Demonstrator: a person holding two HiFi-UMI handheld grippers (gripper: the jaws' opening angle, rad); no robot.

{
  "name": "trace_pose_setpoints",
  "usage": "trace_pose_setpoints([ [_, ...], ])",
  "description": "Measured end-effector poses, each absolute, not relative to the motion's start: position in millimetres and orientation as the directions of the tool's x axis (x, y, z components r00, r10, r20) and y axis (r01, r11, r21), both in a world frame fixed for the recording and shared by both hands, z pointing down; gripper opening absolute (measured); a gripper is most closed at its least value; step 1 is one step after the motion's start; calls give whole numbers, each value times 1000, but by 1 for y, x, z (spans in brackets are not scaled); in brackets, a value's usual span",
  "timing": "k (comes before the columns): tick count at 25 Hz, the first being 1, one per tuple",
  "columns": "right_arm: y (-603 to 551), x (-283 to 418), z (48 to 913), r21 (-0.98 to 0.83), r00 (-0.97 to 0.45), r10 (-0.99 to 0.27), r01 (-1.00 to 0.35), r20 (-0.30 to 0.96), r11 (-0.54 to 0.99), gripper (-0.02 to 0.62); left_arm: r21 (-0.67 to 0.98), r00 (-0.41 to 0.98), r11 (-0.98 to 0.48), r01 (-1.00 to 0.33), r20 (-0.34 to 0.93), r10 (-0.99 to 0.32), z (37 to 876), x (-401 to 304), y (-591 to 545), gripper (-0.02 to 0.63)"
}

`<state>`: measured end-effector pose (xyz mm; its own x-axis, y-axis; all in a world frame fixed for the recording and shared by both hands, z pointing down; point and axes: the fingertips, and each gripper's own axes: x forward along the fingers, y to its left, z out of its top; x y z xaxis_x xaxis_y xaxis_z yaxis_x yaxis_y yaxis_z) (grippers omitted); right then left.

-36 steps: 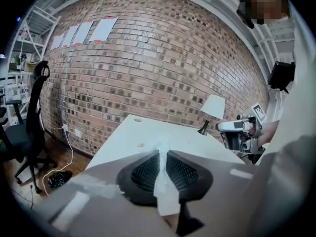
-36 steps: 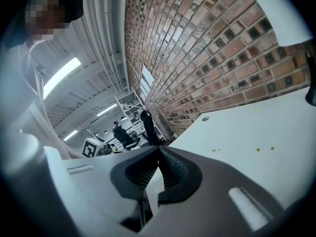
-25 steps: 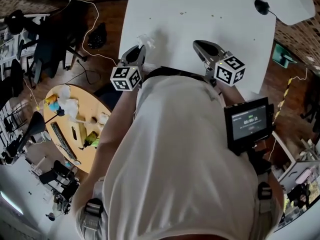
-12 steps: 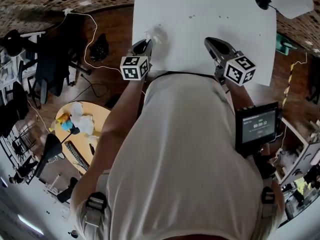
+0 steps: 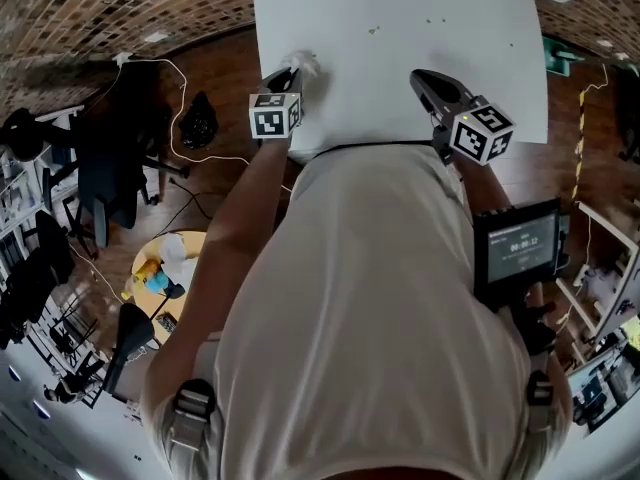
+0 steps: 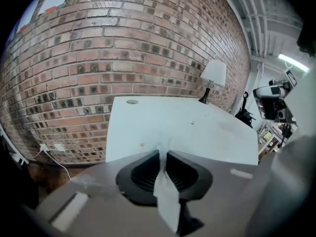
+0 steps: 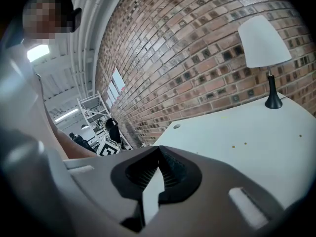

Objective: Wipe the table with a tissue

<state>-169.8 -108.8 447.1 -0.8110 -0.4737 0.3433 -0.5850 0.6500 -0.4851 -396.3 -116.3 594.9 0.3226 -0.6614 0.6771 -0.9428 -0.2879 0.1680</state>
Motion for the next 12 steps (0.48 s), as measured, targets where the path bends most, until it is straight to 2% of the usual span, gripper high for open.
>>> trace_pose_setpoints([
  [12,-115,-144,452,-524,-760,-562,-640,327,562,8,57,231,-317,-947,807,-544,619,-398,-136,64],
])
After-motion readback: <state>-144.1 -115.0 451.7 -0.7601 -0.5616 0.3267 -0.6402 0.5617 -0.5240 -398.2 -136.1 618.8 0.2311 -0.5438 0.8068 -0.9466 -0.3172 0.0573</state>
